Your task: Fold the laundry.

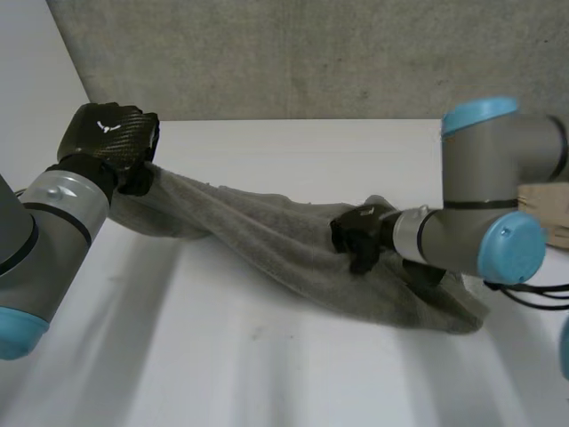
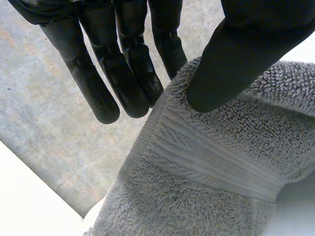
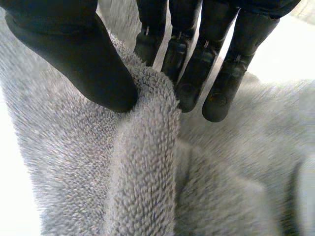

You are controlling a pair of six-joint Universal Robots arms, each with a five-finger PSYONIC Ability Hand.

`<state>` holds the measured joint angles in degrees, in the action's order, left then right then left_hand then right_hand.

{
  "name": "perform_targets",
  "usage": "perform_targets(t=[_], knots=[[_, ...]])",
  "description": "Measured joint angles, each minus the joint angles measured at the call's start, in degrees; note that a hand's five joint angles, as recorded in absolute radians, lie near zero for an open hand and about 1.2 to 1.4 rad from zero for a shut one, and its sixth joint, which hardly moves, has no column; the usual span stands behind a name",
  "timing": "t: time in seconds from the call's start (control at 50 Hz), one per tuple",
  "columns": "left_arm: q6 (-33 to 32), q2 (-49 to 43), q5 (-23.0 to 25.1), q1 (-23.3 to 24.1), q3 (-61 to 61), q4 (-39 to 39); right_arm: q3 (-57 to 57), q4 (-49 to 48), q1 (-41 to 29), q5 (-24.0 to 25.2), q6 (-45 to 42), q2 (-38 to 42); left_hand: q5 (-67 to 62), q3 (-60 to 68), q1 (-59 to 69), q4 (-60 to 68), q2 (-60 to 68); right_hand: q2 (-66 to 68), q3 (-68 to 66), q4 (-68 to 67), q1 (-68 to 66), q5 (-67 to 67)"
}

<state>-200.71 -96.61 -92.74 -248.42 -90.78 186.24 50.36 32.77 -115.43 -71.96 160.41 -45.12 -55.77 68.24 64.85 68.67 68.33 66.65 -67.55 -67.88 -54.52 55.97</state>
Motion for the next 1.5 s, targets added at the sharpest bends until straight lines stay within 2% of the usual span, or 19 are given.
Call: perform_targets(t=[0.16, 0.28, 0.4, 0.58, 0.62, 0.68, 0.76, 0.82, 0.9, 0.94, 0.96, 1.02, 1.1, 1.12, 1.16, 1.26, 1.34, 1.5], knots=[[-0.03, 1.05, 0.01, -0.41, -0.13, -0.21, 3.97, 0.51, 0.25, -0.02, -0.43, -13.53, 0.0, 0.0, -0.06, 0.0, 0.0, 0.0, 0.0, -0.12, -0.76, 0.0], [-0.17, 1.48, 0.14, 0.01, -0.55, -0.6, 6.11, 2.77, 0.48, -0.65, -2.29, -18.95, 0.0, 0.0, -0.06, 0.0, 0.0, 0.0, 0.0, -0.14, -0.76, 0.0], [-0.87, 0.43, 0.49, 0.09, -1.56, -2.03, 9.8, 8.08, 0.66, -3.71, -10.49, -23.05, 0.0, 0.0, 0.0, 0.0, 0.0, 0.0, 0.0, -0.14, -0.76, 0.0], [-3.76, -8.88, 0.97, -0.34, 1.55, -3.24, 8.84, 3.91, -0.25, -10.04, -17.09, -17.05, 0.0, 0.0, -0.06, 0.01, 0.0, 0.0, 0.0, -0.15, -0.76, 0.0], [-6.12, -14.35, 0.99, -0.4, 7.2, -2.86, 3.21, -0.23, -0.69, -12.57, -17.65, -11.75, 0.0, 0.07, -0.06, 0.01, 0.0, 0.0, 0.0, -0.15, -0.76, 0.0], [-7.68, -17.2, 0.94, -0.48, 12.04, -2.03, -2.23, -2.89, -0.92, -13.77, -17.61, -8.55, 0.0, 0.07, -0.06, 0.01, 0.0, 0.0, 0.0, -0.15, -0.76, 0.0], [-10.46, -21.52, 0.74, -0.67, 24.85, 3.04, -16.32, -10.18, -1.65, -15.16, -17.04, -3.55, 0.0, 0.09, 0.0, 0.02, 0.09, 0.0, 0.0, -0.15, -0.76, 0.0], [-11.22, -22.44, 0.62, -0.68, 32.79, 10.69, -24.67, -18.27, -2.65, -15.48, -16.71, -2.5, 0.0, 0.09, -0.06, 0.02, 0.1, 0.0, 0.0, -0.15, -0.76, 0.0], [-11.33, -21.85, 0.43, -0.5, 36.84, 19.49, -27.86, -27.04, -3.59, -16.03, -16.59, -3.54, 0.0, 0.1, -0.06, 0.02, 0.1, 0.0, 0.0, -0.15, -0.95, 0.0], [-11.31, -21.55, 0.38, -0.46, 37.16, 21.17, -27.86, -28.62, -3.74, -16.17, -16.58, -3.92, 0.0, 0.09, 0.0, 0.02, 0.1, 0.0, 0.0, -0.15, -1.02, 0.0], [-11.2, -20.14, 0.3, -0.4, 36.5, 24.88, -25.53, -33.51, -4.1, -16.65, -16.58, -6.08, 0.0, 0.09, -0.06, 0.02, 0.1, 0.0, 0.0, -0.15, -1.02, 0.0], [-11.04, -17.54, 0.28, -0.43, 32.54, 27.21, -18.73, -37.14, -4.17, -17.02, -16.66, -9.75, 0.0, 0.09, -0.06, 0.02, 0.1, 0.0, 0.0, -0.15, -1.02, 0.0], [-10.97, -14.49, 0.3, -0.56, 23.82, 27.32, -6.92, -38.61, -3.92, -17.13, -16.83, -14.41, 0.0, 0.09, -0.06, 0.03, 0.1, 0.0, 0.0, -0.15, -1.02, 0.0], [-10.97, -14.49, 0.3, -0.56, 23.82, 27.32, -6.92, -38.61, -3.92, -17.13, -16.83, -14.41, 0.0, 0.09, -0.06, 0.03, 0.1, 0.0, 0.0, -0.15, -1.02, 0.0], [-10.98, -12.94, 0.36, -0.68, 16.63, 26.68, 1.49, -38.06, -3.81, -17.21, -17.01, -16.65, 0.0, 0.09, -0.06, 0.03, 0.1, 0.0, 0.0, -0.15, -1.02, 0.0], [-11.18, -11.32, 0.49, -1.1, 2.72, 24.93, 16.52, -33.71, -4.02, -17.26, -17.43, -18.74, 0.0, 0.1, -0.06, 0.04, 0.11, 0.0, 0.0, -0.15, -1.02, 0.0], [-11.45, -10.81, 0.52, -1.14, -7.77, 22.66, 27.8, -26.52, -4.62, -17.24, -17.69, -19.32, 0.0, 0.1, -0.06, 0.04, 0.11, 0.0, 0.0, -0.15, -1.02, 0.0], [-11.51, -8.95, 0.47, -1.05, -16.87, 18.76, 37.28, -16.37, -6.44, -16.98, -16.91, -19.37, 0.0, 0.1, -0.06, 0.02, 0.11, 0.0, 0.0, -0.15, -1.02, 0.0]])
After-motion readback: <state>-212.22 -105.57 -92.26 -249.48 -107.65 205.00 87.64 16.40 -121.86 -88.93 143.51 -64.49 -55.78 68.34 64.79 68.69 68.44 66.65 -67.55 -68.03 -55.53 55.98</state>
